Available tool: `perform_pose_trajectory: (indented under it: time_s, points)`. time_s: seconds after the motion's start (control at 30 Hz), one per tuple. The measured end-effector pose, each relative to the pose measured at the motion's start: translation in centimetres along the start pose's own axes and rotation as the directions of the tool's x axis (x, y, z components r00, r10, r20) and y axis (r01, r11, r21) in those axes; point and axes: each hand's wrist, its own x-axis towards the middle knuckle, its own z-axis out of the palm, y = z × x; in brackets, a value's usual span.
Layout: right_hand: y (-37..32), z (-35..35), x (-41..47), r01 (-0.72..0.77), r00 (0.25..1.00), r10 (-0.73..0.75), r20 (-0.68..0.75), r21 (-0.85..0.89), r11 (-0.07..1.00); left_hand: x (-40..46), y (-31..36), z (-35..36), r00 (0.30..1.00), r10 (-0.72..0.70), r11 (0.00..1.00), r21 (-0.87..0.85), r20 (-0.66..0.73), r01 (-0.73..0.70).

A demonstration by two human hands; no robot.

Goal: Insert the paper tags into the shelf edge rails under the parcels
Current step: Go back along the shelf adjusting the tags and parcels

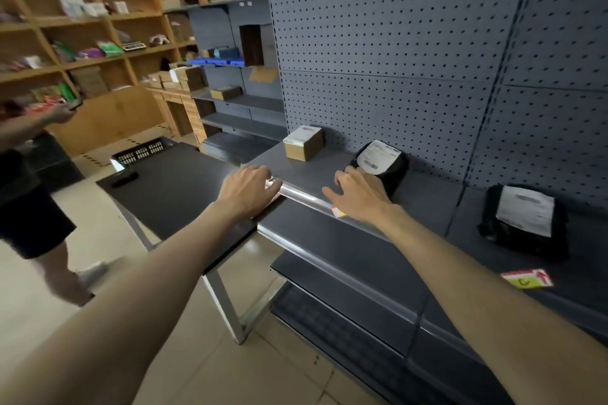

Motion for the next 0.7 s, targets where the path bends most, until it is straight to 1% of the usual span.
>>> perform_pose_trajectory:
  time_s: [0.17, 0.33, 0.5, 0.63, 0.7]
  points:
    - [-3.6, 4.2, 7.8, 0.009, 1.0, -0.009, 0.03, 0.014, 1.0, 4.9, -6.9, 2.2, 0.998, -0.018, 1.0, 0.004, 0.052, 0.018]
    - [-6.5, 7.8, 13.1, 0.017, 0.998, -0.018, 0.066, 0.011, 1.0, 8.6, -12.4, 5.0, 0.995, -0.009, 1.0, -0.018, 0.102, 0.011]
    - [-8.3, 12.3, 17.6, -0.025, 0.994, 0.028, 0.105, -0.029, 0.999, 12.5, -17.2, 9.3, 0.988, 0.093, 0.995, -0.055, 0.124, -0.087]
    - [-9.6, 15.5, 20.9, -0.1, 0.988, 0.106, 0.114, -0.06, 0.993, 16.2, -20.4, 13.2, 0.968, 0.187, 0.98, -0.094, 0.168, -0.173]
    - [-10.1, 16.9, 22.0, -0.16, 0.98, 0.167, 0.112, -0.067, 0.985, 18.2, -21.8, 15.1, 0.949, 0.253, 0.965, -0.117, 0.19, -0.234]
